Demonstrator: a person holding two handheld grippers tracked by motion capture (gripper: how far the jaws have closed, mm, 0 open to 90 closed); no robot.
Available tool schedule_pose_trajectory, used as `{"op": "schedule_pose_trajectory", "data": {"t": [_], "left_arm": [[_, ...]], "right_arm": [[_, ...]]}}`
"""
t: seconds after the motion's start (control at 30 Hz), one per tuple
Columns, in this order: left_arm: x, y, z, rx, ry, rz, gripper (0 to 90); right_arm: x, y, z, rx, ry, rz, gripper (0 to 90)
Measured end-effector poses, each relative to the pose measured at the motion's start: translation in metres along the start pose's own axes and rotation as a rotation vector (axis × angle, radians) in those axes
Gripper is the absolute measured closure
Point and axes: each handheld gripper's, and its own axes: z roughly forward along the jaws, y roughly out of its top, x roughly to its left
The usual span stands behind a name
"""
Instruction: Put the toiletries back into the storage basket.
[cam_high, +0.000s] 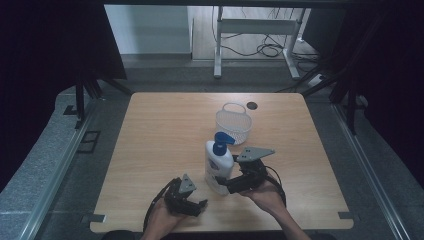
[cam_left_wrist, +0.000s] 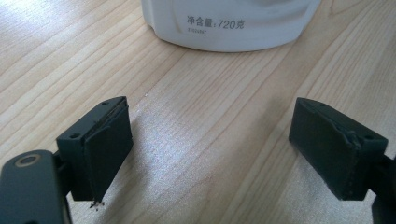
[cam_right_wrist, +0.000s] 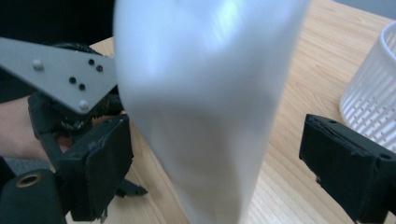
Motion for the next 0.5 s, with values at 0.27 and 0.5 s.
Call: {"op": "schedule_pose_trajectory", "data": {"t": [0.27,0.5], "left_arm": [[0.0,0.0,0.0,-0.001,0.002,-0.001,12.6],[0.0,0.0,0.0,-0.003,0.003,-0.004,12.6]], "right_arm": [[0.004,0.009,0.013,0.007,-0.025,-0.016,13.3],[0.006,0.013,0.022,0.012,-0.06,-0.035,18.6]]}}
